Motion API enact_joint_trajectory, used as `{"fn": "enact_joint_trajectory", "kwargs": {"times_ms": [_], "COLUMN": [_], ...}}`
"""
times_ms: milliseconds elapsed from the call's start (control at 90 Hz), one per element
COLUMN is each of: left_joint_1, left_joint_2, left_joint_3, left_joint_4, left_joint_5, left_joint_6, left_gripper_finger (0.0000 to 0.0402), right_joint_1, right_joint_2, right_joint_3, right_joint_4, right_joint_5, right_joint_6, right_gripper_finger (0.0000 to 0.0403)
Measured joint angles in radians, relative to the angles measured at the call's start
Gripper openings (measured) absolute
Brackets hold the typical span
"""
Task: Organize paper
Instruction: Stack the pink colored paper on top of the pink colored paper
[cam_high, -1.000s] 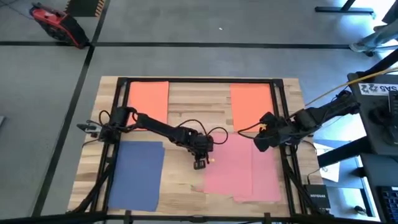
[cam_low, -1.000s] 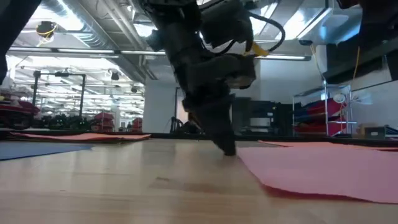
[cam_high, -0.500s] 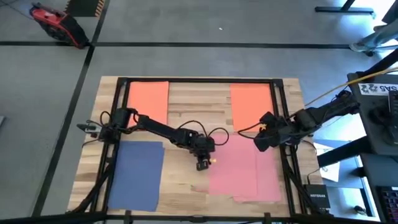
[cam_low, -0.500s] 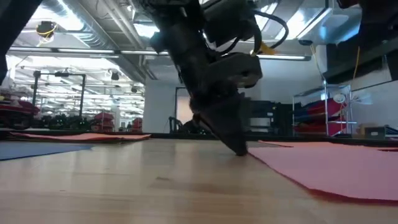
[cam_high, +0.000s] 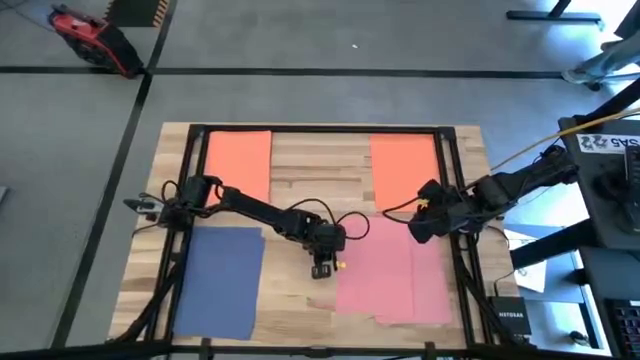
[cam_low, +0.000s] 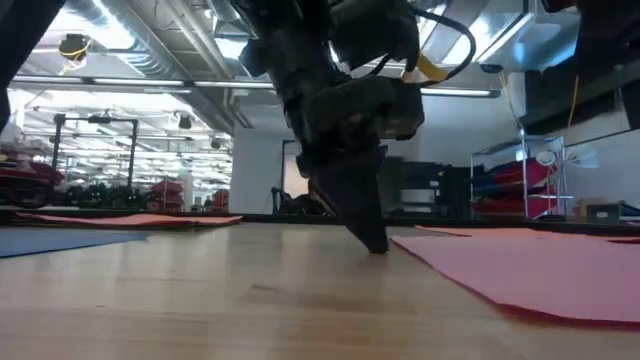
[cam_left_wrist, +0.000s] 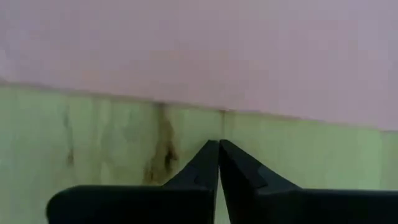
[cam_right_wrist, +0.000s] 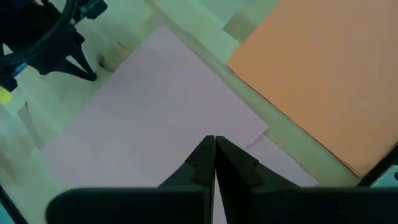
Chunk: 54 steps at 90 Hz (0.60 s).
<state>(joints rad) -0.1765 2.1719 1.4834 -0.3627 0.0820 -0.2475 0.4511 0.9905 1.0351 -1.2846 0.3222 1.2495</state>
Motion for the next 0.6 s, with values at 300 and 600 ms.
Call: {"fn": "enact_joint_trajectory", "kwargs": {"times_ms": [300,600], "left_joint_1": [0.007,0.022], "left_joint_2": [0.009,0.003], "left_joint_3": [0.003,0.022], "left_joint_4": [0.154,0.205], "left_joint_5": [-0.014,-0.015], "left_joint_6": [-0.031,-0.1], "left_gripper_finger": [0.0,0.0], "right_joint_1": [0.0,0.0], "right_joint_2": [0.0,0.0], "right_joint_3": [0.0,0.0], "right_joint_4": [0.001,0.002], "right_joint_5": [0.0,0.001], "right_joint_6": [0.001,0.001], "right_gripper_finger": [0.0,0.0]}}
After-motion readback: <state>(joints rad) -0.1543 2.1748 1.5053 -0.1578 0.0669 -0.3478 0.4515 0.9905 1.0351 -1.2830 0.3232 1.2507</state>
